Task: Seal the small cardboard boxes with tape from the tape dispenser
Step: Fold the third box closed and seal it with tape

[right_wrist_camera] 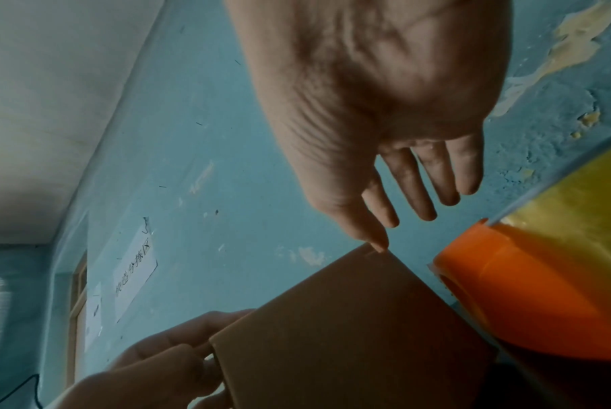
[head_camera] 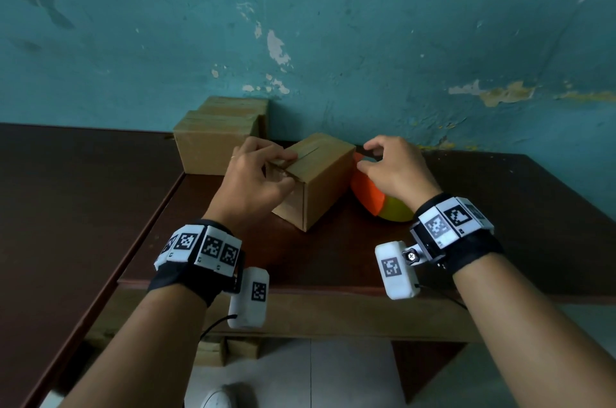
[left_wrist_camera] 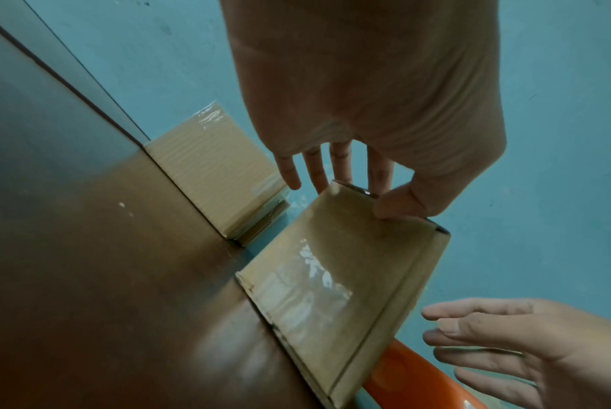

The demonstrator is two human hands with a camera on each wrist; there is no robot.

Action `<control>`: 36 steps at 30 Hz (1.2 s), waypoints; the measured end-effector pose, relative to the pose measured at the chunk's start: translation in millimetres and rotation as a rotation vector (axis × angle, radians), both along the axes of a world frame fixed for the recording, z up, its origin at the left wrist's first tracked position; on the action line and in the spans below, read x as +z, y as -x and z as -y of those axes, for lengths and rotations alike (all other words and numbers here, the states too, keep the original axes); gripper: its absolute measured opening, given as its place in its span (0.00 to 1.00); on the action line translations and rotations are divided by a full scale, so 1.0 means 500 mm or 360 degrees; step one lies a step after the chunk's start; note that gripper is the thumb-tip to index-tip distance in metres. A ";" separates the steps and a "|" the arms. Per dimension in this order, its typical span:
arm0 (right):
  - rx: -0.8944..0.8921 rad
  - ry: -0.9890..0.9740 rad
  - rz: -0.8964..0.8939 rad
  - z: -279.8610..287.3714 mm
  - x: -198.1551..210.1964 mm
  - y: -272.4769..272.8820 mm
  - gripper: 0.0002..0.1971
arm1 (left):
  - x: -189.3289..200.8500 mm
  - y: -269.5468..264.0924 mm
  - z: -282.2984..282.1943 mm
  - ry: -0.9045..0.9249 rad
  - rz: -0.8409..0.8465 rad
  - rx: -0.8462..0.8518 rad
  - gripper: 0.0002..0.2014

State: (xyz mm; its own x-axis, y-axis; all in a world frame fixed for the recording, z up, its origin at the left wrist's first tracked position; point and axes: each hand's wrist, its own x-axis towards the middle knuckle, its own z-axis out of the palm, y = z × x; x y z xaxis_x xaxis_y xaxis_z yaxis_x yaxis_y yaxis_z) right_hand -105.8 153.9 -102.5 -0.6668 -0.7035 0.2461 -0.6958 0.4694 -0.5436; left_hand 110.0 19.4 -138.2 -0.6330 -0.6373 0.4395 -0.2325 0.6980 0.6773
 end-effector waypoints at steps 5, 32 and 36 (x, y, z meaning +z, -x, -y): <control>-0.0162 -0.0174 -0.0060 0.001 -0.006 0.005 0.18 | -0.010 0.011 0.000 0.0071 -0.0014 -0.0100 0.17; -0.0182 0.0341 0.0352 -0.044 0.050 0.062 0.21 | 0.019 0.028 -0.032 -0.0171 -0.0137 -0.0107 0.18; -0.0159 0.0510 0.0140 -0.044 0.066 0.037 0.37 | 0.034 0.038 -0.042 -0.0224 -0.0620 0.0027 0.09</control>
